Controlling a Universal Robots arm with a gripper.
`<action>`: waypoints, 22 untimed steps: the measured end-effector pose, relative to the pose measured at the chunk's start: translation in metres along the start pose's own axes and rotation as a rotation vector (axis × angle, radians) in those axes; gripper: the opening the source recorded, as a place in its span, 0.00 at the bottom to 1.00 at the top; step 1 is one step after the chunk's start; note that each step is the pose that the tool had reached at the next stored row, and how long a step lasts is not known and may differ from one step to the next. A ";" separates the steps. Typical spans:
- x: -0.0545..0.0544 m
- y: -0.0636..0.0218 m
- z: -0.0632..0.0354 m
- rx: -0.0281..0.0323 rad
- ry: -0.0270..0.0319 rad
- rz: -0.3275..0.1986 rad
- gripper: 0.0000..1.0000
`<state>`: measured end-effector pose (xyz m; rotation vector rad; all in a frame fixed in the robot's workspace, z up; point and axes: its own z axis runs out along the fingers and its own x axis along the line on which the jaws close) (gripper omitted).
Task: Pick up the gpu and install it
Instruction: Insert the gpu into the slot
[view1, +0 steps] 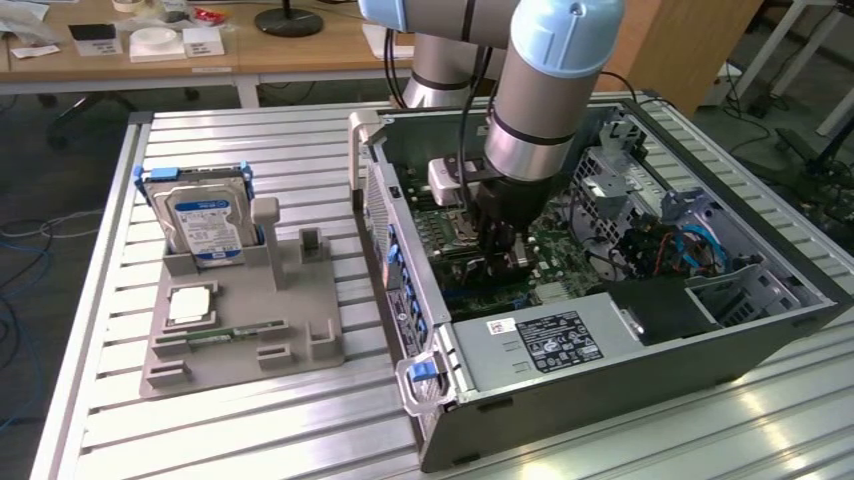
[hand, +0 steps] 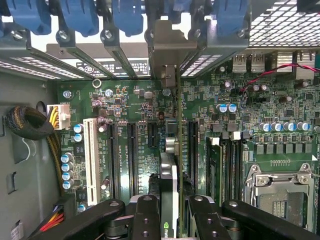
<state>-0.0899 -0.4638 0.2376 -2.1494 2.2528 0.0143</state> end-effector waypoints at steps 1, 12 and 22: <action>0.000 0.0001 0.0000 0.0000 0.0001 0.000 0.27; -0.001 0.0003 0.0009 -0.0001 0.0003 0.000 0.27; -0.001 0.0008 0.0040 -0.0001 0.0002 0.000 0.27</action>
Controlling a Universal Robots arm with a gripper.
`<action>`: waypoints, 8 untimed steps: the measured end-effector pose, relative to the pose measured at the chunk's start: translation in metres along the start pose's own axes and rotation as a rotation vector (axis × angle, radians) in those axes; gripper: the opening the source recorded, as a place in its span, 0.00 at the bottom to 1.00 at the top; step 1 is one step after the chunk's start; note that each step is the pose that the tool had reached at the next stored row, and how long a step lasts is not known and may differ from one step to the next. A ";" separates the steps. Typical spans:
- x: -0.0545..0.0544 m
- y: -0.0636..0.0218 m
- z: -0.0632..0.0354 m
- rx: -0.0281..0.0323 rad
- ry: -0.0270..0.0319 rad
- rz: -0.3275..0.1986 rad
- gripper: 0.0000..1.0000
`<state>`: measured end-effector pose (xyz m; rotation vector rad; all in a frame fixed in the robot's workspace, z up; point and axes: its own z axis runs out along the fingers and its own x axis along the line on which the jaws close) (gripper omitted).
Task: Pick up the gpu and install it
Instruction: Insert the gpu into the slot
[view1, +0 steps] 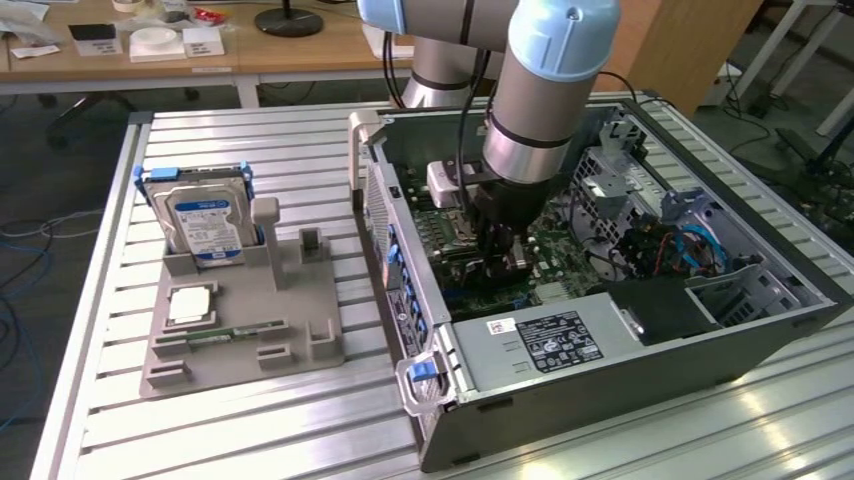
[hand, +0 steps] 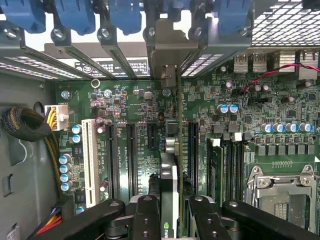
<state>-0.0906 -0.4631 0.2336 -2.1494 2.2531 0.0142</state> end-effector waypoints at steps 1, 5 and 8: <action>0.000 0.0000 0.0000 0.0000 -0.0001 0.000 0.27; 0.000 0.0000 0.0001 -0.0001 -0.0003 0.000 0.27; 0.000 0.0001 0.0003 0.0003 -0.0008 0.000 0.33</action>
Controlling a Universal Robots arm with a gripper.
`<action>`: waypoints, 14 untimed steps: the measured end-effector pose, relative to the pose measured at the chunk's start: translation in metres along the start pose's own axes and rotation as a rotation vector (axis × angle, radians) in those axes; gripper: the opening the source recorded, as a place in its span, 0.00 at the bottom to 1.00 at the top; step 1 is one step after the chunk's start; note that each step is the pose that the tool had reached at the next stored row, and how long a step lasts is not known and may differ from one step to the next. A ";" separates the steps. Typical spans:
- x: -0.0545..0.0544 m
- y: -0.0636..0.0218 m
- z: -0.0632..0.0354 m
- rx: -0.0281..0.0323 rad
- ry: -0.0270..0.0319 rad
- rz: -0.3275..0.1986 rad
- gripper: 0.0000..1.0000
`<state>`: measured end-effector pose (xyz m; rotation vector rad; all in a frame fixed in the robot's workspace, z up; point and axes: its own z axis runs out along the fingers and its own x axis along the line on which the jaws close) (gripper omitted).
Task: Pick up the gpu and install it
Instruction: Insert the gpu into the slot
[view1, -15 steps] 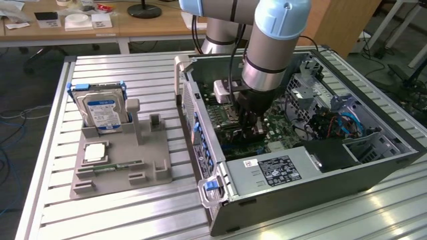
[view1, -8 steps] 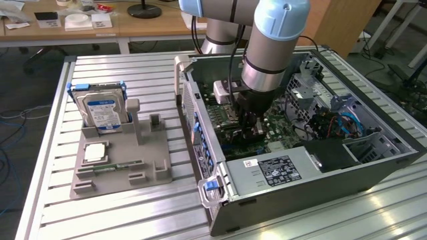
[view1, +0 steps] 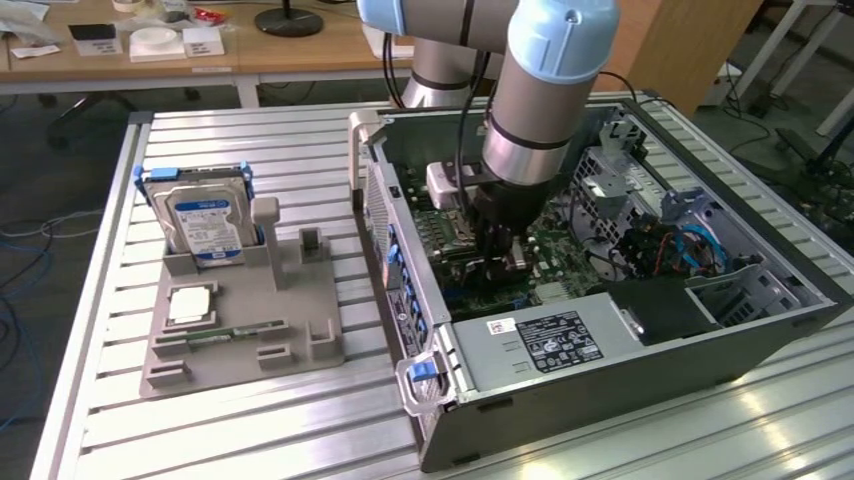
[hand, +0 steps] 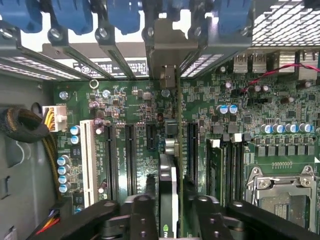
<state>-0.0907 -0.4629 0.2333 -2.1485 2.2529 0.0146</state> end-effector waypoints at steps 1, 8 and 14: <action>0.000 0.0000 -0.0002 -0.0002 0.0003 0.000 0.33; 0.000 -0.0001 -0.0003 -0.0003 0.0005 0.000 0.58; 0.000 -0.0002 -0.0108 -0.0003 0.0006 0.000 0.58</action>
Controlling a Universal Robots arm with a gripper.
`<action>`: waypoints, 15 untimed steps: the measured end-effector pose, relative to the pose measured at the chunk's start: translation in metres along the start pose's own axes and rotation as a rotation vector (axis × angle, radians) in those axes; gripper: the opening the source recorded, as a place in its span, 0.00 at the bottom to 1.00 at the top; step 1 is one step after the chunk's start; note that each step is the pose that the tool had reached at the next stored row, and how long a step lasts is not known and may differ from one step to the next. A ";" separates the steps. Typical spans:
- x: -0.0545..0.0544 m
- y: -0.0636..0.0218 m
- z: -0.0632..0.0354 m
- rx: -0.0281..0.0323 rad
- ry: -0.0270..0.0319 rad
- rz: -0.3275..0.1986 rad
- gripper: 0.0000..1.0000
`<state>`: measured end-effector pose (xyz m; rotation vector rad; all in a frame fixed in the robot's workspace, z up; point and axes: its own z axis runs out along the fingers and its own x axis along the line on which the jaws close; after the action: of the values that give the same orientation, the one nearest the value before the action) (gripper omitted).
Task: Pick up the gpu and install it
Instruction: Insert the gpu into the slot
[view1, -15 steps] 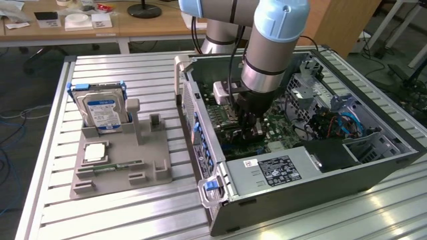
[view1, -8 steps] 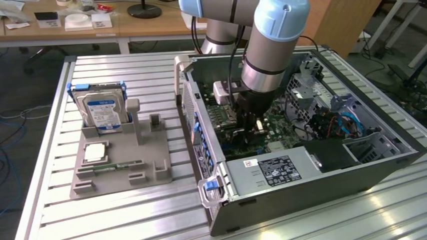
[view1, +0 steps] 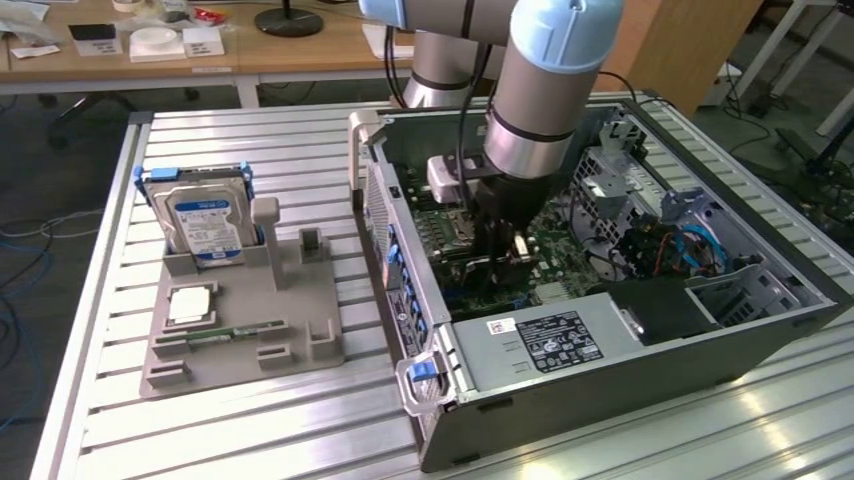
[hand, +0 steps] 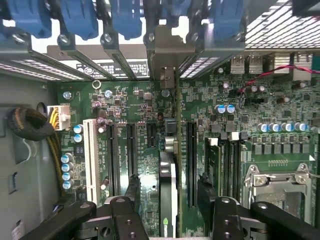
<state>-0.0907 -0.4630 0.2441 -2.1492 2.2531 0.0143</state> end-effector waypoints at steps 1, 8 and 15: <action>0.000 0.0000 -0.0033 0.0000 0.0000 0.000 0.58; -0.001 -0.0003 -0.0257 0.0000 -0.0001 0.000 0.58; -0.001 -0.0006 -0.0424 0.0000 -0.0001 0.000 0.58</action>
<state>-0.0906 -0.4630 0.2865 -2.1493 2.2530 0.0144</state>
